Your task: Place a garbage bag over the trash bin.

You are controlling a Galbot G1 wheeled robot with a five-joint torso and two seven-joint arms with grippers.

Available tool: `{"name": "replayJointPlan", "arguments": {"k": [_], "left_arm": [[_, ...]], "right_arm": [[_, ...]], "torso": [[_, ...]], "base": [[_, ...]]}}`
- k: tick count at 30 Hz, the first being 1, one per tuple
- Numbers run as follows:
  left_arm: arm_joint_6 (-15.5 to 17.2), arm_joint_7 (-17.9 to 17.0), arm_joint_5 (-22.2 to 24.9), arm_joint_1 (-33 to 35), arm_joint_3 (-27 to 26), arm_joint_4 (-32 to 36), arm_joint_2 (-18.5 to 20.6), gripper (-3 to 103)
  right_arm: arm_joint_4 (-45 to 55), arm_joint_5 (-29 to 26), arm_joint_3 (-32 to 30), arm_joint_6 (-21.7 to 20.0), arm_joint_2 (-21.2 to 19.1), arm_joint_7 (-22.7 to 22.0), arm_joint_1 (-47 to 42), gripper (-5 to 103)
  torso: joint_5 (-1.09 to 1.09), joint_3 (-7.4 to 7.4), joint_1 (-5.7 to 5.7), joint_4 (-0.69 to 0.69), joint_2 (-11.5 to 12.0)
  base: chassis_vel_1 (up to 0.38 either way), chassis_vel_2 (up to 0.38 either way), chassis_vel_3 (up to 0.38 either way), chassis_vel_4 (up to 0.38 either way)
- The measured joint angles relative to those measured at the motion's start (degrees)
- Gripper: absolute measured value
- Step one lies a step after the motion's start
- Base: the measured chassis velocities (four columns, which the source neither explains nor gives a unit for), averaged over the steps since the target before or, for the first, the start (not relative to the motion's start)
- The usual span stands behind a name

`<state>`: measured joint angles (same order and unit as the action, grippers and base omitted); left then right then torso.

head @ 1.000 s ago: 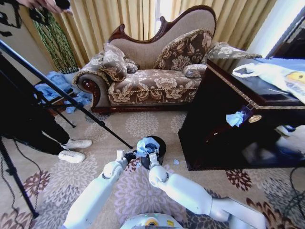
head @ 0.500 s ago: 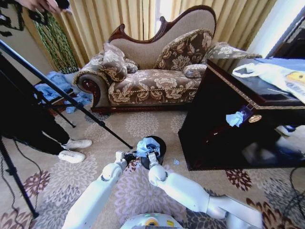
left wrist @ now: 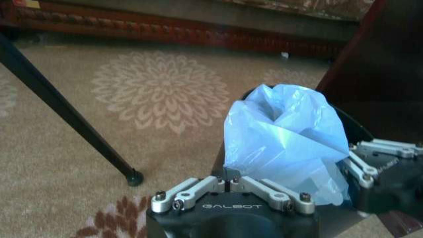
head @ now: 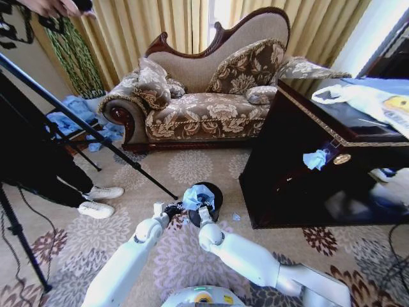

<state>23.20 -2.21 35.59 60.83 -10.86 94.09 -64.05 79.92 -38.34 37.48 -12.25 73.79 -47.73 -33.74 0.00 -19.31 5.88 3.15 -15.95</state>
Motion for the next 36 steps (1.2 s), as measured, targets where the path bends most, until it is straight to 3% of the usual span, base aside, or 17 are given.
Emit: {"name": "replayJointPlan", "arguments": {"k": [12, 20, 22, 23, 25, 26, 29, 31, 34, 36], "left_arm": [[-0.2, 0.1, -0.5, 1.5, -0.4, 0.8, -0.1, 0], [-0.1, -0.1, -0.5, 2.5, -0.7, 1.9, 0.1, 0], [-0.1, -0.2, -0.5, 2.7, -0.9, 2.0, 0.2, 0], [-0.1, -0.2, -0.5, 2.7, -0.9, 2.0, 0.2, 0], [-0.1, -0.2, -0.6, 2.8, -1.1, 2.0, 0.2, 0], [-0.1, -0.2, -0.6, 2.8, -1.1, 2.0, 0.2, 0], [-0.2, 0.0, -1.0, 3.0, -1.6, 1.9, 0.1, 0], [-0.2, 0.0, -1.0, 3.0, -1.7, 1.9, 0.1, 0], [-0.4, 0.1, -1.2, 3.3, -3.0, 1.6, -0.8, 0], [-0.5, 0.1, -1.3, 3.5, -3.8, 1.5, -1.3, 0]], "right_arm": [[-1.1, 4.2, -4.5, 3.1, 1.7, -1.3, -0.5, 0], [4.9, 3.1, -6.5, 2.7, -1.5, -2.0, -0.5, 0], [10.9, -5.3, -8.2, 1.4, -4.2, -1.6, -1.3, -3], [10.9, -5.3, -8.2, 1.4, -4.2, -1.6, -1.3, -3], [15.3, -13.0, -10.5, 0.8, -6.2, -0.8, -2.8, 8], [15.3, -13.0, -10.5, 0.8, -6.2, -0.8, -2.8, 8], [20.4, -18.3, -13.5, 0.7, -8.7, 0.0, -5.9, 24], [21.3, -19.4, -13.9, 0.7, -9.1, 0.0, -6.3, 24], [26.4, -25.6, -15.8, 0.6, -10.6, -0.2, -9.1, 41], [27.6, -27.9, -16.4, 0.6, -10.9, -0.3, -10.1, 46]], "torso": [[0.00, 0.00, 0.00, 0.00, 0.0], [0.01, 0.00, 0.00, 0.00, 0.0], [0.01, 0.00, 0.00, 0.00, 0.0], [0.01, 0.00, 0.00, 0.00, 0.0], [0.01, 0.00, 0.00, -0.01, 0.0], [0.01, 0.00, 0.00, -0.01, 0.0], [0.02, 0.00, 0.00, 0.00, 0.0], [0.02, 0.00, 0.00, 0.01, 0.0], [0.01, 0.00, 0.00, 0.00, 0.0], [0.00, 0.00, 0.00, 0.00, 0.0]], "base": [[0.000, 0.000, 0.000, 0.000], [0.000, 0.000, 0.000, 0.000], [0.000, 0.000, 0.000, 0.000], [0.000, 0.000, 0.000, 0.000], [0.000, 0.000, 0.000, 0.000], [0.000, 0.000, 0.000, 0.000], [0.000, 0.000, 0.000, 0.000], [0.000, 0.000, 0.000, 0.000], [0.000, 0.000, 0.000, 0.000], [0.000, 0.000, 0.000, 0.000]]}}
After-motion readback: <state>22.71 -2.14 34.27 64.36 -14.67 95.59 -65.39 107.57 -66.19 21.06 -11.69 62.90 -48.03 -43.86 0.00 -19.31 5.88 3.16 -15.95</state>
